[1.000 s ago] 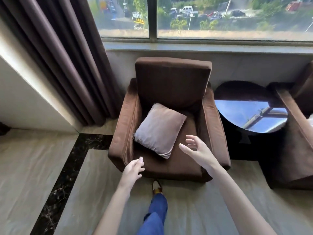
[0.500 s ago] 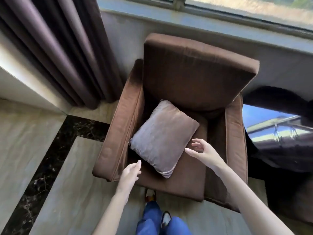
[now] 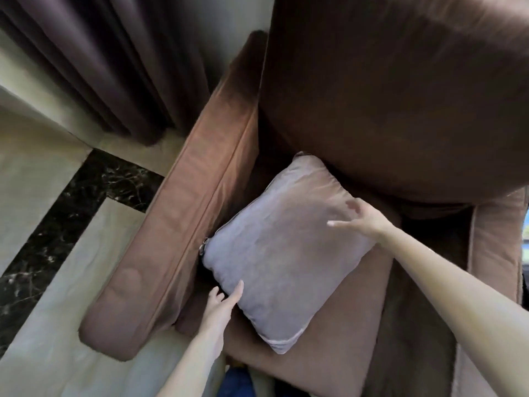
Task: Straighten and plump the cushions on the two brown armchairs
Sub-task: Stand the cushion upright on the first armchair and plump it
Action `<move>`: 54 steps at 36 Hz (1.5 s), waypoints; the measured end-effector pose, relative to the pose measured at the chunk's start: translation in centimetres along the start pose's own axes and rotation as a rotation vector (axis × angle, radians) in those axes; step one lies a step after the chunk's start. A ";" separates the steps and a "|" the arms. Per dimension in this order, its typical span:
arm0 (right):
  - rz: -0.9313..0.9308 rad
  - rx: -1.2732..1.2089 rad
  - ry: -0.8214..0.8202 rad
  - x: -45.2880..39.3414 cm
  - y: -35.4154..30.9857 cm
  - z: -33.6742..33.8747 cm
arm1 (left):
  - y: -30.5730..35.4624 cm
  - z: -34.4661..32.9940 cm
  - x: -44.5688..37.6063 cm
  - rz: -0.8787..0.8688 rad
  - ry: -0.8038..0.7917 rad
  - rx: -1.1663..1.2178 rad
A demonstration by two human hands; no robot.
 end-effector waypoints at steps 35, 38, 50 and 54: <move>0.062 -0.356 -0.001 -3.9 8.0 0.8 | 1.0 -5.0 -4.5 -0.327 0.017 0.174; 0.099 -0.486 0.089 -1.3 9.7 2.1 | 4.2 -5.4 -3.8 -0.408 0.001 0.112; 0.179 -0.984 0.469 3.6 12.9 7.2 | 20.3 -12.5 -2.6 -0.709 -0.111 -0.216; 0.092 -1.053 0.536 2.3 14.8 6.8 | 23.6 -15.8 -3.9 -0.745 -0.110 -0.267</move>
Point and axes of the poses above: each hand's wrist, its own x-axis away from the middle knuckle, its own z-axis out of the back of the hand, y = z × x, the point moved 8 cm from there along -x, towards the middle knuckle, and after that the axes turned 2 degrees about y, right-handed, at the moved point
